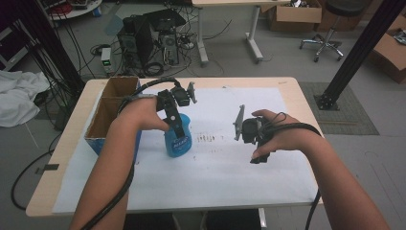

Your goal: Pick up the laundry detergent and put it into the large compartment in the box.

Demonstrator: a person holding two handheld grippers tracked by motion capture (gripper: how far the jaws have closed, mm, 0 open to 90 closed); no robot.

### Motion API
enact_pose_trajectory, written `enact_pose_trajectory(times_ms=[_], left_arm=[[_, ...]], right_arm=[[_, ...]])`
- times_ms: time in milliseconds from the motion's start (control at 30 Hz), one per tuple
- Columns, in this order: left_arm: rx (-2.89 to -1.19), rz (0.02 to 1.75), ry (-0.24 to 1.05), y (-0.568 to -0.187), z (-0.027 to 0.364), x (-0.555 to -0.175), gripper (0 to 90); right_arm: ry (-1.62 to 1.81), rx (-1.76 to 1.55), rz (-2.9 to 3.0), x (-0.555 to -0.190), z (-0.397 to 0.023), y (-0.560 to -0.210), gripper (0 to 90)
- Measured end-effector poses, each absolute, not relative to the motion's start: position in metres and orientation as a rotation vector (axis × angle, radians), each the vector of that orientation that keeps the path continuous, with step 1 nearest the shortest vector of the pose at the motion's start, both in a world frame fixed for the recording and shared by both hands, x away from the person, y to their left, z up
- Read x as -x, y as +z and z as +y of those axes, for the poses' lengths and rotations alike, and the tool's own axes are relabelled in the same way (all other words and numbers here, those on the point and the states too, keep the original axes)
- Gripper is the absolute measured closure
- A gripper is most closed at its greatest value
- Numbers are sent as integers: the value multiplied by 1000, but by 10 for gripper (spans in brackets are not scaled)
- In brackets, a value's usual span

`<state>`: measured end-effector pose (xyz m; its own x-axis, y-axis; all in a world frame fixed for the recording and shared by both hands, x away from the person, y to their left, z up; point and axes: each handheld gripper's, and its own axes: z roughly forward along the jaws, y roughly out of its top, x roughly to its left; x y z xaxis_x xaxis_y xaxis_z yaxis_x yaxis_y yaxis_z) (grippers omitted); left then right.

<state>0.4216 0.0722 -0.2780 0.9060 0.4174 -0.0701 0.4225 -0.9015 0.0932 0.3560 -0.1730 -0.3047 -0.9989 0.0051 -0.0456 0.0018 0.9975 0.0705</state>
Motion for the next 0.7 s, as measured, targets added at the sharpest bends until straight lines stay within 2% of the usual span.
enact_pose_trajectory(times_ms=[700], left_arm=[[-2990, 691, -50, -293, 66, -426, 6]], right_arm=[[118, -5, 3099, -358, -173, -309, 166]])
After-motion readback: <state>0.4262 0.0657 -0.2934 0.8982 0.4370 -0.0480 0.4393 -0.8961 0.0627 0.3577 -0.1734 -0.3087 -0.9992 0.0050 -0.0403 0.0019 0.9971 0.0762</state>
